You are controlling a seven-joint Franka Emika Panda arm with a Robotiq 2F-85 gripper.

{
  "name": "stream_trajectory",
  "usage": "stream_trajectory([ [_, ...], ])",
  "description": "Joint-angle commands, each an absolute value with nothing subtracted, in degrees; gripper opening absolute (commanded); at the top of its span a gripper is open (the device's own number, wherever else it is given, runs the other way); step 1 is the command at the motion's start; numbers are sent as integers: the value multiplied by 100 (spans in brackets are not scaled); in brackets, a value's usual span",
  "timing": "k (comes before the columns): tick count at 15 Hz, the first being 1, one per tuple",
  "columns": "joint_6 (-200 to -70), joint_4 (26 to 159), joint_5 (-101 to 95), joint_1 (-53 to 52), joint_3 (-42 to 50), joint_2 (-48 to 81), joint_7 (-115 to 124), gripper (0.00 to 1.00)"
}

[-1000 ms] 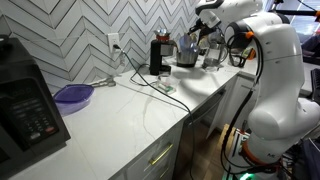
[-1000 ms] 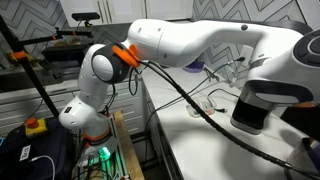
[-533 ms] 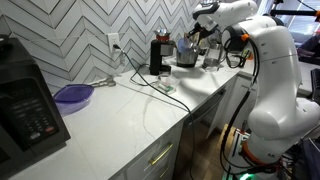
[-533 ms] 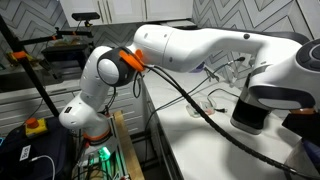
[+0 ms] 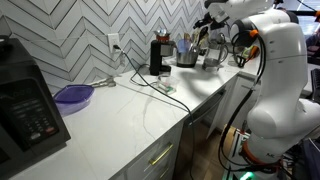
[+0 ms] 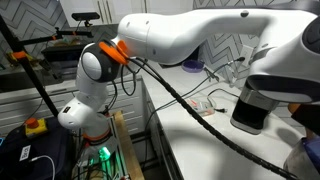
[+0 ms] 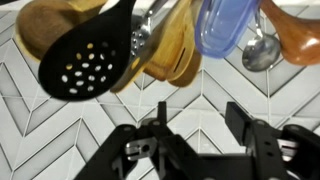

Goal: Put the blue lid onto the metal bucket

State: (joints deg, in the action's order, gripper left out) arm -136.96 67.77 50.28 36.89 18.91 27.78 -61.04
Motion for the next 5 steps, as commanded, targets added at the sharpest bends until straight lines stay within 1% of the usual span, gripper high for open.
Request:
stream_trajectory([
  [1, -13028, 7593, 5915, 4018, 1558, 1772, -6830, 94],
  [2, -12757, 7762, 6083, 4077, 1539, 1541, -7118, 99],
  [3, -12522, 8023, 6208, 4094, 1532, 1319, -7488, 100],
  [4, -12840, 7230, 5894, 3968, 1710, 1933, -6815, 100],
  [5, -12764, 7332, 5928, 3986, 1707, 1788, -6894, 99],
])
